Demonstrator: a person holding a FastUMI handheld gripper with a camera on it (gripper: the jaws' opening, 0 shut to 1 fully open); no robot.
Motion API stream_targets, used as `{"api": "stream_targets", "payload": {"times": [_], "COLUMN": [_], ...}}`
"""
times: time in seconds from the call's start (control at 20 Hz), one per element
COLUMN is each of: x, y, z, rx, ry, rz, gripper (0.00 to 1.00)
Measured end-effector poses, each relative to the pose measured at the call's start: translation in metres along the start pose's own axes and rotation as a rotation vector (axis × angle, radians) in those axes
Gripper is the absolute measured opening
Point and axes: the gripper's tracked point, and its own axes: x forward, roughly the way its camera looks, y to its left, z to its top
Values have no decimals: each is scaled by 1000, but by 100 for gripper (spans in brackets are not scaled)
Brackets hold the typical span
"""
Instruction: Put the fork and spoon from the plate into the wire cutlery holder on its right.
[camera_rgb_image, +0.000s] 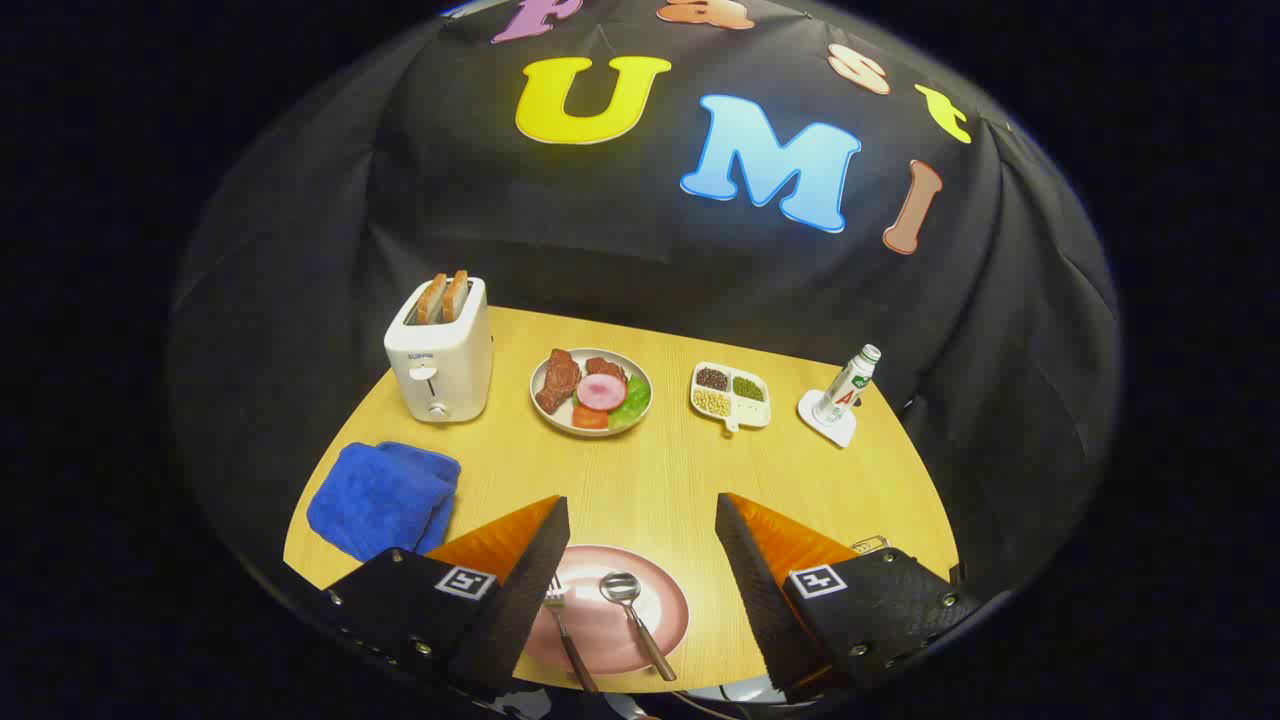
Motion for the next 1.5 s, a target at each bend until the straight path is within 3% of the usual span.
{"api": "stream_targets", "payload": {"times": [0.7,1.5], "x": [35,58], "y": [4,7], "z": [-99,-147], "rx": [-101,-138], "ry": [390,549], "rz": [13,26], "gripper": [91,91]}}
